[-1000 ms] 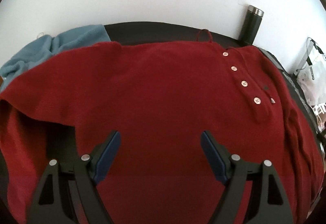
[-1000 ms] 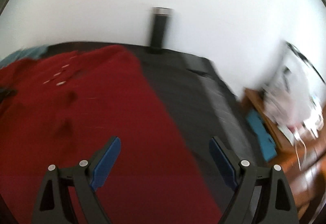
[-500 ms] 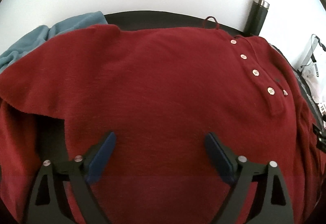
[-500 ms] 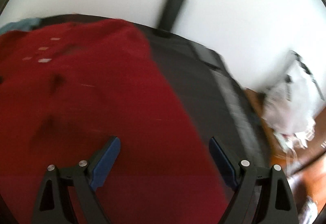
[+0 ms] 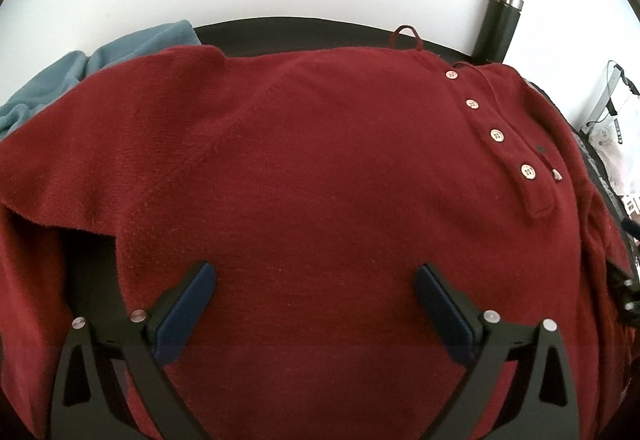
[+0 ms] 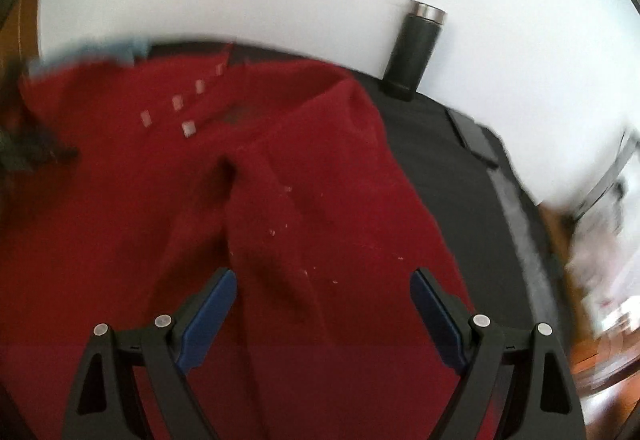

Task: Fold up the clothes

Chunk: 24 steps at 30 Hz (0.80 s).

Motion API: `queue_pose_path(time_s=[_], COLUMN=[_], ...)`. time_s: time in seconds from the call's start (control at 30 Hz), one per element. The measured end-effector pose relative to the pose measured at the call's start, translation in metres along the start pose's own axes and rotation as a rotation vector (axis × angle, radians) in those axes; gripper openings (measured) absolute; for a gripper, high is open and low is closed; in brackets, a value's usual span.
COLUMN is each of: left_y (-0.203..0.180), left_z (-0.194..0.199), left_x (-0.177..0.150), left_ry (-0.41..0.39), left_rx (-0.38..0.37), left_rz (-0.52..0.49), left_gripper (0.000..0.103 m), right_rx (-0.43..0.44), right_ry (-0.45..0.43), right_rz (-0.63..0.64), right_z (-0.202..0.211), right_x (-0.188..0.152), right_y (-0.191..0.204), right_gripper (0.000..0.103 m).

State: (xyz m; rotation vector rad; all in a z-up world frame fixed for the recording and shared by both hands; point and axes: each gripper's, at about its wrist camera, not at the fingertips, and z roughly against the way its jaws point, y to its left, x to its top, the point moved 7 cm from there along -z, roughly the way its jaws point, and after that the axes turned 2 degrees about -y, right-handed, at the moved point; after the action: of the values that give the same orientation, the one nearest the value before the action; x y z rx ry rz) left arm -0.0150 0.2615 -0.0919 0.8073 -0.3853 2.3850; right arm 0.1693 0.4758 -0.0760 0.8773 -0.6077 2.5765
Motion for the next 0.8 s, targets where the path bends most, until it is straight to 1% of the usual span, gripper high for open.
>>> queue_pose_path(time_s=[0.03, 0.1, 0.13, 0.2, 0.3, 0.4, 0.5, 0.67, 0.73, 0.8], left_y=[0.000, -0.001, -0.001, 0.000, -0.001, -0.001, -0.001, -0.001, -0.001, -0.002], left_z=[0.000, 0.000, 0.001, 0.002, 0.003, 0.003, 0.002, 0.003, 0.002, 0.001], left_x=[0.000, 0.000, -0.001, -0.002, -0.002, -0.003, -0.002, -0.003, -0.003, -0.003], left_ry=[0.000, 0.000, 0.001, 0.001, 0.001, 0.001, 0.003, 0.008, 0.010, 0.014], left_rx=[0.000, 0.003, 0.005, 0.006, 0.007, 0.009, 0.012, 0.021, 0.027, 0.036], left_rz=[0.000, 0.000, 0.001, 0.001, 0.002, 0.001, -0.002, -0.010, -0.017, -0.027], left_gripper=[0.101, 0.101, 0.101, 0.101, 0.101, 0.101, 0.102, 0.102, 0.102, 0.102], right_rx=[-0.016, -0.021, -0.050, -0.162, -0.292, -0.367, -0.438, -0.495, -0.495, -0.452], right_ry=[0.016, 0.018, 0.024, 0.033, 0.051, 0.056, 0.054, 0.081, 0.100, 0.117], right_rz=[0.017, -0.012, -0.030, -0.063, -0.123, -0.217, -0.279, -0.341, -0.371, -0.374], right_z=[-0.006, -0.012, -0.013, -0.016, -0.017, -0.013, -0.009, -0.025, -0.031, -0.040], right_x=[-0.001, -0.001, -0.001, -0.003, -0.010, -0.019, -0.022, -0.019, -0.018, -0.016], right_y=[0.003, 0.000, -0.006, -0.027, -0.065, -0.108, -0.147, -0.205, -0.221, -0.226], right_gripper=[0.089, 0.089, 0.089, 0.089, 0.089, 0.089, 0.089, 0.089, 0.089, 0.089])
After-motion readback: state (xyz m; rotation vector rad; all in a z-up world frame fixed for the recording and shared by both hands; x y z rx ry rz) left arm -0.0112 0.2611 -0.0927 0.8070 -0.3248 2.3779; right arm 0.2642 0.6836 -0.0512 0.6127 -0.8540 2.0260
